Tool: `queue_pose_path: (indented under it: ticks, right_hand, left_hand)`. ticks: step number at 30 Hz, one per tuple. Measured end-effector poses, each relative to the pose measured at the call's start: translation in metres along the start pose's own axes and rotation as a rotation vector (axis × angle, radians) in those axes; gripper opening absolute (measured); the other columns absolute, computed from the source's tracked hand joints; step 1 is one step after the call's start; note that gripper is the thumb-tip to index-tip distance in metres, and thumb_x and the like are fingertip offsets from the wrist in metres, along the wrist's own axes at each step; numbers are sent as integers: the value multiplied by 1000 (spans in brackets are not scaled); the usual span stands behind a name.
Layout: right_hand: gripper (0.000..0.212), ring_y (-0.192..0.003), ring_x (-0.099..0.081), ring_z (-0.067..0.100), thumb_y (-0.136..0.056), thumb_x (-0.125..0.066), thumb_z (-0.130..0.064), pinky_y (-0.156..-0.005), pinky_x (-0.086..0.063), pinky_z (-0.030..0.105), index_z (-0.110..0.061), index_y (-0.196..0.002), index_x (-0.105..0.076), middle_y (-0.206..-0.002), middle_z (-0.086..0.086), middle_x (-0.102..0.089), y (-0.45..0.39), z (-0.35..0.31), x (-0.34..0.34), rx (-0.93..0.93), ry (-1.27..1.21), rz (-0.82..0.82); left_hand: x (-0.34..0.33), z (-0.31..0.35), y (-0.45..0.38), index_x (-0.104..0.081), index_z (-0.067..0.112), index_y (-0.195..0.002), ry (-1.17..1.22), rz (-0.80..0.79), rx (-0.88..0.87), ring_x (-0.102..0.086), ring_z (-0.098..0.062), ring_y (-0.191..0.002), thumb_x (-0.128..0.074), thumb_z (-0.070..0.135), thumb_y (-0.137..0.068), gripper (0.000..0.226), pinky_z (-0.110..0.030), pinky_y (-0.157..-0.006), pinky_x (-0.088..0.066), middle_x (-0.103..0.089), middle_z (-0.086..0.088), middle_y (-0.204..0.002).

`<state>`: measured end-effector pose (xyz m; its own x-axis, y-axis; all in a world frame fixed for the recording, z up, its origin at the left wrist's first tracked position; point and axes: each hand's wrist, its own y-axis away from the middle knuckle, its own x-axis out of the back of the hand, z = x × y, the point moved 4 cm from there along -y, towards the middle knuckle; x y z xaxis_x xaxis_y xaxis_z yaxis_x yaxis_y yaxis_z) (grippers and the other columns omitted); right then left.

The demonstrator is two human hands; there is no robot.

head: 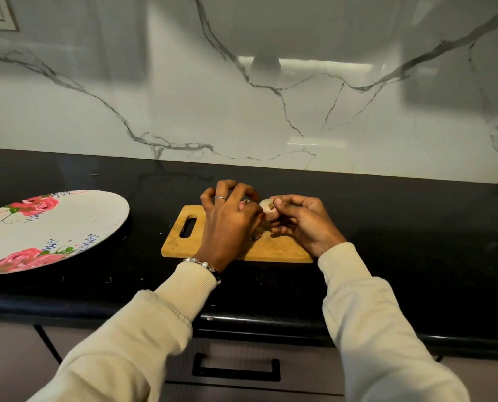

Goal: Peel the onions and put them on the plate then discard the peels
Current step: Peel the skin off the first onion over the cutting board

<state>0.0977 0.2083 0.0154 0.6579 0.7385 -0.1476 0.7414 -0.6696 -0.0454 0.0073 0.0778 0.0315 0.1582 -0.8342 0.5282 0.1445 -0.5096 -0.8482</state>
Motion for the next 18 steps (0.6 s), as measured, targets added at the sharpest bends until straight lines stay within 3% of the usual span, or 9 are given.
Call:
queue_pose_path:
  ticks: [8,12,15,18]
  right_hand:
    - [18,-70,-68,21,-95,-61,-10,-62,-58,32,0,-108,-70,-84,12,-73,0,1,1,3,23,3]
    - [16,-68,-69,21,-96,-60,-10,-64,-59,33,-1,-105,-70,-82,12,-74,-1,2,1,-6,35,23]
    - [14,-68,-71,23,-97,-60,-12,-69,-59,37,-2,-99,-69,-81,13,-73,-4,3,6,-21,10,89]
    - [15,-68,-73,24,-98,-60,-15,-64,-59,34,-3,-94,-69,-79,12,-75,-6,3,11,-18,-27,146]
  left_hand:
    - [-5,2,0,-70,9,-82,-23,-73,-5,-37,-27,-115,-84,27,-70,26,-42,-89,-24,-59,-10,-115]
    - [-7,2,0,-69,9,-84,49,-141,8,-33,-28,-115,-79,33,-71,29,-47,-88,-31,-55,-13,-119]
    - [-8,0,-1,-68,11,-83,135,-169,53,-29,-23,-115,-78,29,-75,23,-46,-87,-33,-52,-13,-123]
    - [-6,-4,-1,-68,13,-86,181,-134,147,-28,-20,-115,-72,23,-79,13,-40,-88,-26,-48,-8,-125]
